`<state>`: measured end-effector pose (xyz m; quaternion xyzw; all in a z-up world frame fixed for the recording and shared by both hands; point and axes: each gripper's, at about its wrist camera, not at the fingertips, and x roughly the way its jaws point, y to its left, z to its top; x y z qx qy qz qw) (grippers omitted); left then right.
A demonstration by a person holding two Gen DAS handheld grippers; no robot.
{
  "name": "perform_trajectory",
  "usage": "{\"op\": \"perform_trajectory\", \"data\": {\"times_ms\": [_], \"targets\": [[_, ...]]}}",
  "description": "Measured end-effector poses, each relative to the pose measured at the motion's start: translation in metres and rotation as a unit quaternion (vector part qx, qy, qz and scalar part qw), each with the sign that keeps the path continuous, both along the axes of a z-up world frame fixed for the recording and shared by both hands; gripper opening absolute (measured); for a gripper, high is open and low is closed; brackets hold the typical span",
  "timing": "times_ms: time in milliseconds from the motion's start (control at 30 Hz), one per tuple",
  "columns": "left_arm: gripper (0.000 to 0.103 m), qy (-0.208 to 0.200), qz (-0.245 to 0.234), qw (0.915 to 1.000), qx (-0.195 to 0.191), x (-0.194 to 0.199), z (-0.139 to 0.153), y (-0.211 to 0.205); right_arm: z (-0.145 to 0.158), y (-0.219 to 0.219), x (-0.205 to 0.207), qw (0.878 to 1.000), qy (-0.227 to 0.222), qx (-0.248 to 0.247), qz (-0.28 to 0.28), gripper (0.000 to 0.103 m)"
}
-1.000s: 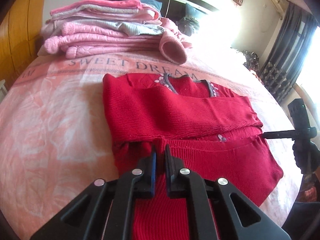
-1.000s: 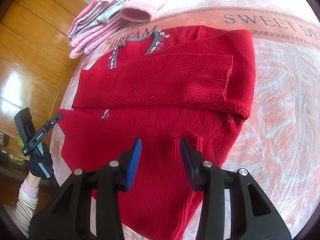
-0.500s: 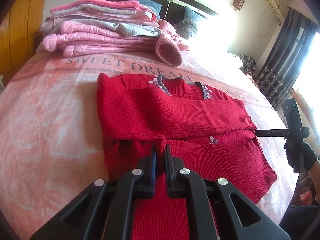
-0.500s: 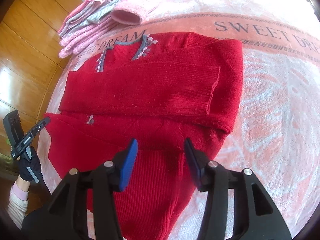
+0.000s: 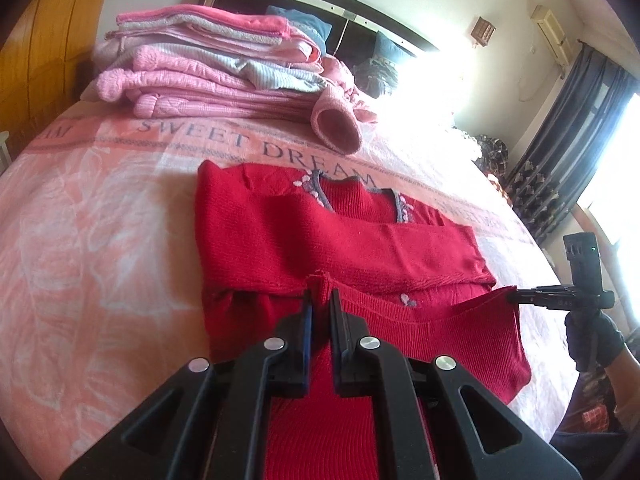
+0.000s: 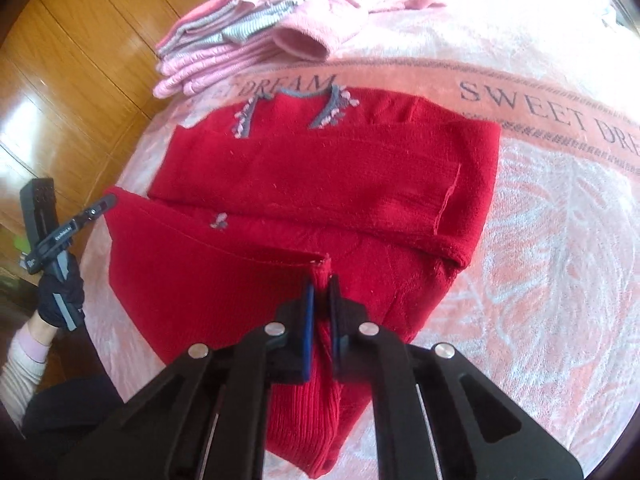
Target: Fold small clothes
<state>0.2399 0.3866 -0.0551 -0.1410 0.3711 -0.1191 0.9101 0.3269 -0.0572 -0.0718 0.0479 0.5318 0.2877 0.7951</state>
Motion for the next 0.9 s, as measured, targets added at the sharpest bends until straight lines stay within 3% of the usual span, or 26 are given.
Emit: {"op": "perform_trajectory", "data": {"times_ms": [133,333,433,533,733,800,900], "targets": [[0.007,-0.025,0.025,0.9993,-0.011,0.022,0.027,0.002,0.042,-0.008,0.012,0.998,-0.044,0.024,-0.029,0.005],[0.007,-0.046,0.065,0.9968,0.008,0.103,0.054,0.004,0.074,0.002,0.088,0.993,-0.078,-0.005,-0.083,0.005],[0.007,-0.044,0.076,0.9957,0.028,0.147,0.042,0.002,0.059,0.005,0.135,0.989,-0.071,-0.008,-0.128,0.005],[0.007,-0.002,0.102,0.9942,0.035,0.183,0.005,0.004,0.02,0.009,0.171,0.987,-0.042,-0.025,-0.152,0.005],[0.014,0.076,0.117,0.984,0.111,0.204,-0.057,0.003,-0.045,0.015,0.184,0.98,-0.009,-0.087,-0.179,0.013],[0.014,0.075,0.128,0.9831,0.107,0.196,-0.054,0.014,-0.046,0.006,0.176,0.98,-0.003,-0.082,-0.181,0.019],[0.015,0.046,0.14,0.9856,0.083,0.169,-0.023,0.034,-0.022,-0.009,0.159,0.982,-0.007,-0.063,-0.18,0.02]]}}
